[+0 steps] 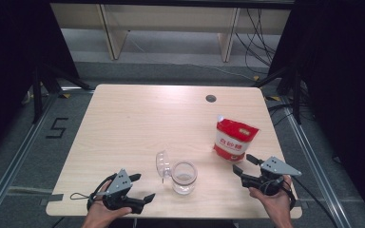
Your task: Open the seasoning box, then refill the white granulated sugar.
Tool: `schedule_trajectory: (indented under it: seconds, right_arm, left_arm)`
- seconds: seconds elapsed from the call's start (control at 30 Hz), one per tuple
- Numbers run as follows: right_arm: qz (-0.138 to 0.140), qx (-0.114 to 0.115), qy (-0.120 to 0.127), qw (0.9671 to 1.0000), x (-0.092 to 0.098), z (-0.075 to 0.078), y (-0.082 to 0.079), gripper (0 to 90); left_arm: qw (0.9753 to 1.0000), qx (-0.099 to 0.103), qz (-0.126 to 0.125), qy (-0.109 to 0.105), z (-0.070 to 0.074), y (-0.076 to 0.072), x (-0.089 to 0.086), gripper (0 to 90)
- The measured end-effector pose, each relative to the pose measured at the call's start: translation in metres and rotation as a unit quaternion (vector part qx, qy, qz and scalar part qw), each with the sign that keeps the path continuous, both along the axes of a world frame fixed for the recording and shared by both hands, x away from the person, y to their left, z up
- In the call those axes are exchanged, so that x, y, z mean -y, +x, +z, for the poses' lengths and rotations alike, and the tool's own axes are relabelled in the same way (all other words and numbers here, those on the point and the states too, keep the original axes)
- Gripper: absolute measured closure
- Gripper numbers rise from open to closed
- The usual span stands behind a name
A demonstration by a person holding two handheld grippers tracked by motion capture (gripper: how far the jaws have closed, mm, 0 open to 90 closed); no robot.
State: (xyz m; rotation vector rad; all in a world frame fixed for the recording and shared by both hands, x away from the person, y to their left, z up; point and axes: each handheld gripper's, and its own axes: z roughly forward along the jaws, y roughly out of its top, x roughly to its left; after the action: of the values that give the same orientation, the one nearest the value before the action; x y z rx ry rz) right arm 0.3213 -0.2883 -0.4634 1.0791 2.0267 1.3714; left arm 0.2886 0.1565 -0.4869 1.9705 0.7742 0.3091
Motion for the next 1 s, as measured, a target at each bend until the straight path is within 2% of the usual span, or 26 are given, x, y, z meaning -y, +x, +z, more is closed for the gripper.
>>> schedule_trajectory:
  seconds: [0.17, 0.23, 0.3, 0.37, 0.4, 0.43, 0.47, 0.5, 0.53, 0.57, 0.6, 0.63, 0.67, 0.7, 0.77, 0.8, 0.93, 1.0]
  right_arm:
    - [-0.014, 0.005, 0.002, 0.9999, 0.007, -0.002, 0.003, 29.4]
    - [-0.017, 0.002, 0.007, 0.9998, 0.007, -0.002, 0.003, 26.4]
    - [-0.015, -0.001, 0.008, 0.9999, 0.007, -0.003, 0.002, 24.8]
    - [-0.010, 0.015, -0.001, 0.9998, 0.009, -0.005, 0.005, 23.2]
    - [-0.011, 0.012, 0.000, 0.9999, 0.009, -0.006, 0.004, 22.8]
    - [-0.012, 0.010, -0.001, 0.9999, 0.009, -0.007, 0.005, 22.2]
    - [-0.008, 0.019, -0.004, 0.9998, 0.010, -0.008, 0.006, 21.7]
    - [-0.016, -0.001, 0.012, 0.9998, 0.008, -0.008, 0.004, 21.5]
    - [-0.017, -0.001, 0.015, 0.9997, 0.008, -0.009, 0.004, 21.5]
    - [-0.014, 0.007, 0.003, 0.9999, 0.010, -0.008, 0.005, 21.3]
    - [-0.015, 0.009, 0.000, 0.9999, 0.011, -0.008, 0.005, 21.1]
    - [-0.015, 0.009, 0.000, 0.9999, 0.011, -0.008, 0.005, 21.1]
    - [-0.023, -0.003, 0.008, 0.9997, 0.010, -0.008, 0.003, 21.1]
    - [-0.023, -0.006, 0.009, 0.9997, 0.010, -0.008, 0.002, 21.1]
    - [-0.023, -0.007, 0.010, 0.9997, 0.010, -0.008, 0.002, 21.1]
    - [-0.021, -0.002, 0.008, 0.9997, 0.010, -0.010, 0.004, 21.2]
    - [-0.022, -0.007, 0.010, 0.9997, 0.011, -0.010, 0.004, 21.2]
    - [-0.022, 0.004, 0.006, 0.9997, 0.013, -0.010, 0.005, 21.0]
  left_arm:
    - [1.0000, -0.002, 0.001, -0.002, -0.001, 0.000, 0.000, 15.8]
    - [0.9999, 0.008, -0.009, 0.010, 0.000, 0.002, -0.001, 15.8]
    - [0.9999, 0.009, -0.011, 0.007, -0.001, 0.002, 0.000, 15.8]
    - [0.9999, 0.008, -0.010, 0.009, -0.001, 0.003, 0.001, 15.8]
    - [1.0000, -0.002, -0.003, 0.003, -0.001, 0.002, 0.002, 15.8]
    - [0.9999, 0.002, -0.007, 0.007, -0.001, 0.003, 0.001, 15.9]
    - [0.9998, 0.008, -0.011, 0.012, -0.001, 0.003, 0.001, 15.8]
    - [0.9999, 0.007, -0.011, 0.009, -0.001, 0.003, 0.001, 15.8]
    - [0.9999, 0.006, -0.011, 0.007, -0.001, 0.003, 0.002, 15.8]
    - [1.0000, -0.004, -0.005, -0.001, -0.001, 0.002, 0.003, 15.8]
    - [1.0000, -0.004, -0.005, -0.005, -0.001, 0.002, 0.003, 15.8]
    - [1.0000, -0.004, -0.005, -0.005, -0.001, 0.002, 0.003, 15.8]
    - [1.0000, -0.004, -0.006, -0.002, -0.001, 0.001, 0.003, 15.8]
    - [0.9999, 0.005, -0.013, 0.006, -0.001, 0.002, 0.002, 15.8]
    - [1.0000, -0.003, -0.007, -0.001, -0.001, 0.001, 0.002, 15.8]
    - [1.0000, -0.003, -0.007, 0.000, 0.000, 0.001, 0.002, 15.8]
    - [1.0000, -0.003, -0.003, -0.001, 0.000, 0.001, 0.003, 15.8]
    - [1.0000, -0.002, -0.003, 0.004, 0.000, 0.001, 0.002, 15.8]
